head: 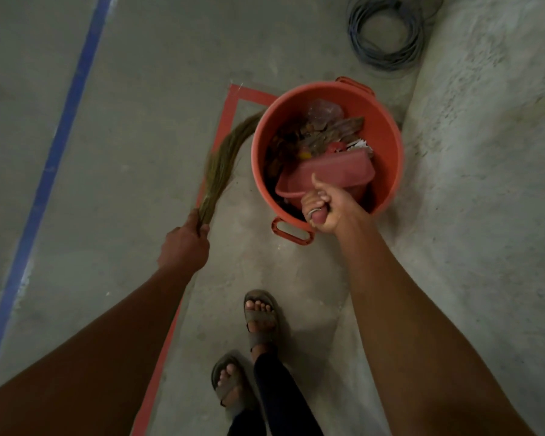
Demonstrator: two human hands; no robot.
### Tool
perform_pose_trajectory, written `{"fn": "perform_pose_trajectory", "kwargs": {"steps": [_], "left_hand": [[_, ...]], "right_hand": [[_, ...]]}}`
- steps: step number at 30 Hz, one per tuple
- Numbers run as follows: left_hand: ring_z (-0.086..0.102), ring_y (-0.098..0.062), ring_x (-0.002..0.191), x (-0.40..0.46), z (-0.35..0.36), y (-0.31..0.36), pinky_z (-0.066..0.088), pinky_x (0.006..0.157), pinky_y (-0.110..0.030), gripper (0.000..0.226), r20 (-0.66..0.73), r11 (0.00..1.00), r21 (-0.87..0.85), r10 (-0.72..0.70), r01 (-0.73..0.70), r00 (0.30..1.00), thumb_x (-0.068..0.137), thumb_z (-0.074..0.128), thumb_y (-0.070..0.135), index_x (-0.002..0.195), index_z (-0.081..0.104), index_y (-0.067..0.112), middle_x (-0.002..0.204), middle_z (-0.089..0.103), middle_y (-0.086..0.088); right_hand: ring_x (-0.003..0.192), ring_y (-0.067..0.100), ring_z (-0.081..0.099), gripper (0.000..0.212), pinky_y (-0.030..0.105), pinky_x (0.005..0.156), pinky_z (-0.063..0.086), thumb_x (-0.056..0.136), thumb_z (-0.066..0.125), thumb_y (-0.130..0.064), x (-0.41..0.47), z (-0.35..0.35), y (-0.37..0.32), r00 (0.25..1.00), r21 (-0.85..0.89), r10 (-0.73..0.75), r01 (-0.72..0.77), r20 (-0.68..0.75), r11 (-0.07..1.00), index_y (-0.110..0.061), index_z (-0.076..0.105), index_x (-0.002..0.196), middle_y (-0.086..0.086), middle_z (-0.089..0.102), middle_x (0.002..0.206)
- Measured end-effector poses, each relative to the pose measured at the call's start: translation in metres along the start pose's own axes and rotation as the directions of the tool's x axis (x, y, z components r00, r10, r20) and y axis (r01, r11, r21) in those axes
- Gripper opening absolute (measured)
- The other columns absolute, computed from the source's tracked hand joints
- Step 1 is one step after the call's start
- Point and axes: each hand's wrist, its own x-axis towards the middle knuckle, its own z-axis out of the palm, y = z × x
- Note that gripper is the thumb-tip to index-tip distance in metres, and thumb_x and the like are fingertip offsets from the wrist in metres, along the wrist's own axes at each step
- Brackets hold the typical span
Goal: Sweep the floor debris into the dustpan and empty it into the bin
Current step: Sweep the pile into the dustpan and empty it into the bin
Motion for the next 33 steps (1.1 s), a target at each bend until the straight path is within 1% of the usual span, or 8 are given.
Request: {"fn": "perform_pose_trajectory", "kwargs": {"steps": [3,6,8,11,15,19,26,33], "left_hand": [[0.062,-0.044,0.113,-0.006,-0.009,0.008,0.053,0.096,-0.048,0.054,0.037,0.999,-0.037,0.023,-0.022,0.999,0.108,0.04,0.044,0.158,0.032,0.025,0.13,0.063,-0.023],[0.069,-0.04,0.099,-0.008,-0.013,0.007,0.058,0.091,-0.047,0.06,0.103,0.991,-0.132,0.02,-0.007,0.995,0.105,0.047,0.045,0.158,0.028,0.024,0.122,0.068,-0.021],[0.072,-0.036,0.09,-0.012,-0.018,0.008,0.062,0.082,-0.048,0.064,0.136,0.977,-0.211,-0.004,0.033,0.991,0.102,0.055,0.043,0.157,0.028,0.026,0.116,0.069,-0.018],[0.073,-0.027,0.075,-0.022,-0.027,0.012,0.061,0.06,-0.035,0.067,0.199,0.954,-0.288,-0.027,0.084,0.98,0.101,0.062,0.03,0.158,0.027,0.026,0.105,0.068,-0.013],[0.073,-0.021,0.07,-0.029,-0.037,0.011,0.051,0.046,-0.022,0.071,0.271,0.931,-0.353,0.0,0.099,0.963,0.101,0.064,0.023,0.16,0.024,0.024,0.117,0.067,-0.013],[0.075,-0.022,0.072,-0.032,-0.04,-0.001,0.055,0.048,-0.025,0.078,0.357,0.908,-0.398,0.023,0.129,0.934,0.1,0.066,0.021,0.162,0.019,0.025,0.133,0.062,-0.017],[0.071,-0.026,0.072,-0.06,-0.059,-0.031,0.058,0.052,-0.03,0.076,0.47,0.844,-0.507,0.101,0.174,0.877,0.101,0.063,0.013,0.162,0.019,0.023,0.138,0.055,-0.022],[0.069,-0.024,0.066,-0.118,-0.103,-0.085,0.058,0.055,-0.032,0.069,0.517,0.831,-0.535,0.179,0.153,0.837,0.099,0.064,0.007,0.157,0.03,0.023,0.124,0.06,-0.024]], "right_hand": [[0.028,0.003,0.033,0.049,0.018,0.028,0.03,0.103,0.056,-0.043,-0.028,0.003,0.021,0.996,-0.027,-0.014,0.017,0.09,0.999,-0.022,0.035,0.064,-0.009,0.031,0.04],[0.027,0.004,0.033,0.046,0.012,0.031,0.025,0.102,0.051,-0.05,-0.055,-0.01,0.042,0.983,-0.072,0.02,-0.006,0.185,0.997,-0.018,0.046,0.07,-0.01,0.034,0.041],[0.028,0.005,0.035,0.044,0.011,0.034,0.021,0.102,0.049,-0.05,-0.065,-0.017,0.055,0.971,-0.068,-0.002,0.019,0.24,0.998,-0.015,0.049,0.075,-0.009,0.035,0.043],[0.028,0.004,0.035,0.04,0.013,0.032,0.026,0.1,0.049,-0.047,-0.069,-0.022,0.072,0.965,-0.035,-0.059,0.07,0.257,0.997,-0.014,0.049,0.076,-0.01,0.036,0.043],[0.028,0.005,0.035,0.039,0.016,0.03,0.031,0.099,0.053,-0.045,-0.069,-0.022,0.094,0.969,-0.002,-0.091,0.094,0.228,0.996,-0.014,0.049,0.074,-0.01,0.035,0.043],[0.028,0.005,0.032,0.036,0.016,0.03,0.03,0.098,0.054,-0.045,-0.074,-0.018,0.125,0.961,-0.034,-0.16,0.172,0.224,0.985,-0.017,0.047,0.076,-0.011,0.032,0.044],[0.03,0.003,0.031,0.034,0.017,0.031,0.029,0.092,0.064,-0.042,-0.087,-0.013,0.21,0.947,0.004,-0.272,0.276,0.168,0.961,-0.019,0.046,0.076,-0.011,0.033,0.045],[0.03,0.004,0.031,0.034,0.018,0.031,0.03,0.097,0.063,-0.041,-0.116,-0.002,0.336,0.929,0.142,-0.351,0.334,0.12,0.932,-0.019,0.047,0.076,-0.012,0.033,0.045]]}}
